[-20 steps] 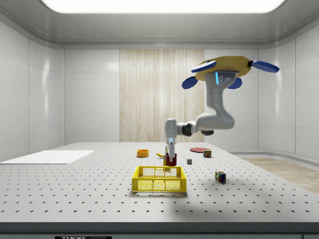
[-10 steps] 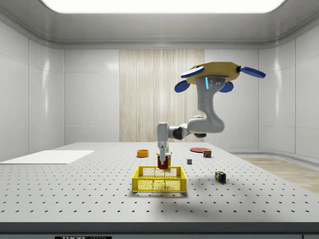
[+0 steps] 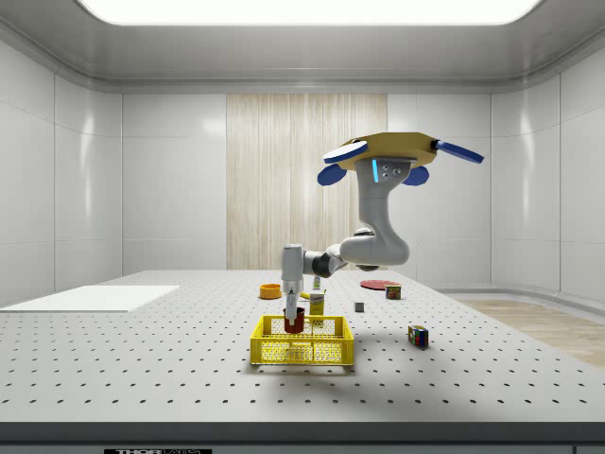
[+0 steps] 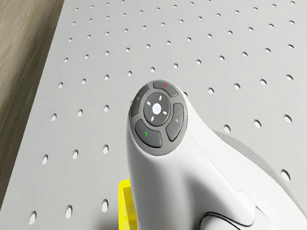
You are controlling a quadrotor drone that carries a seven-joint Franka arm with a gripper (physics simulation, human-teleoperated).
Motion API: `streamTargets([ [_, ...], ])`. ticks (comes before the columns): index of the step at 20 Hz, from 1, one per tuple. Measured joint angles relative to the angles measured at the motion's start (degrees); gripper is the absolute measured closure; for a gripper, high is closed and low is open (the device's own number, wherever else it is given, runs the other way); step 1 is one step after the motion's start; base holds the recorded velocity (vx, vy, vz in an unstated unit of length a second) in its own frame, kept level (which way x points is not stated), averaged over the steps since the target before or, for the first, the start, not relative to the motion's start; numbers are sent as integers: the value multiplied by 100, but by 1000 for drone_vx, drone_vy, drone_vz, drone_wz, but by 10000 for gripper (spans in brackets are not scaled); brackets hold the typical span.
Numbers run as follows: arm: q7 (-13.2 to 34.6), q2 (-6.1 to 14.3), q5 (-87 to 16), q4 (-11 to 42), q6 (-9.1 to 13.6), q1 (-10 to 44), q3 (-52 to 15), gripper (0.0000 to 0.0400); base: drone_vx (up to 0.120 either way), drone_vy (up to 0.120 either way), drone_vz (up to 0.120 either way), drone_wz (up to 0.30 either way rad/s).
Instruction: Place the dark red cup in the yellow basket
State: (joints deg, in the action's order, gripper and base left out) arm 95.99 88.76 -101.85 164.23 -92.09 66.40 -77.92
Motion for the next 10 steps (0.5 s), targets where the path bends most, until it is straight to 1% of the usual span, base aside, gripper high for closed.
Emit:
streamTargets([
  [3, 1, 15, -123, -25, -56, 18, 132, 300, 0, 0, 0, 0],
  [10, 6, 33, -630, -158, -257, 107, 673, 300, 0, 0, 0, 0],
])
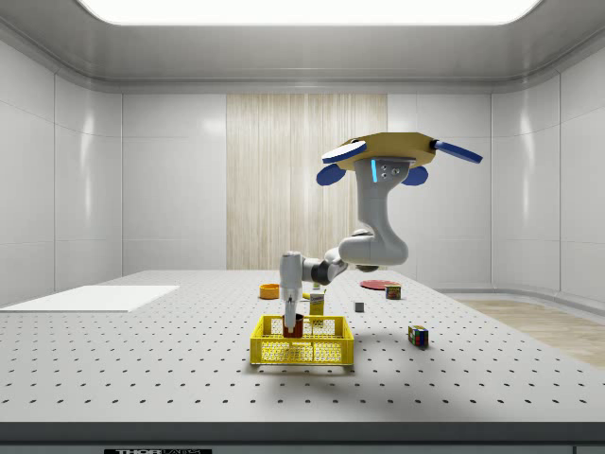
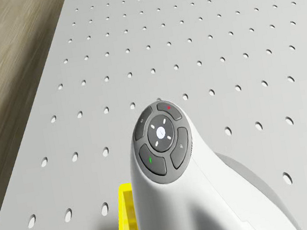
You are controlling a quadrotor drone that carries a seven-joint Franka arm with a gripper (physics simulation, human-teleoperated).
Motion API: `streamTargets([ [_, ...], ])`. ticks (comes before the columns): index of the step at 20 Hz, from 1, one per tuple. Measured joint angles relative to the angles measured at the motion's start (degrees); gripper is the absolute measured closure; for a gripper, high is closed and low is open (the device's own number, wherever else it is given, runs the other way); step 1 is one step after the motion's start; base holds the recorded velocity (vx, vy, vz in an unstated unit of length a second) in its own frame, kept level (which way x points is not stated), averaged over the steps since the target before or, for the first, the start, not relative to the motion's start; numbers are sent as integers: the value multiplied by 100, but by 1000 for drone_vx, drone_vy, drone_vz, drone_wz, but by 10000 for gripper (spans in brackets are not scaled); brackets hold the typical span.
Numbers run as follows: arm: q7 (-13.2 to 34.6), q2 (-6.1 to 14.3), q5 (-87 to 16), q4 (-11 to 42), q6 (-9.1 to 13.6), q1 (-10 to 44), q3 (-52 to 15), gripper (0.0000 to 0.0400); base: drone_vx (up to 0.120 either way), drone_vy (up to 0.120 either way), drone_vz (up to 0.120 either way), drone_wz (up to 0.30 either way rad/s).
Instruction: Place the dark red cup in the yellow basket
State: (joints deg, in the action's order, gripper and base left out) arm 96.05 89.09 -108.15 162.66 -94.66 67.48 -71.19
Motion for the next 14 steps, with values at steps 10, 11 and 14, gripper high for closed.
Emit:
streamTargets([
  [10, -9, -40, -140, -38, -12, 13, 137, 41, 0, 0, 0, 0],
  [11, -10, -44, -100, -24, 8, 2, 93, 32, 0, 0, 0, 0],
  [14, -13, -53, -15, 5, 53, -19, -1, 15, 0, 0, 0, 0],
])
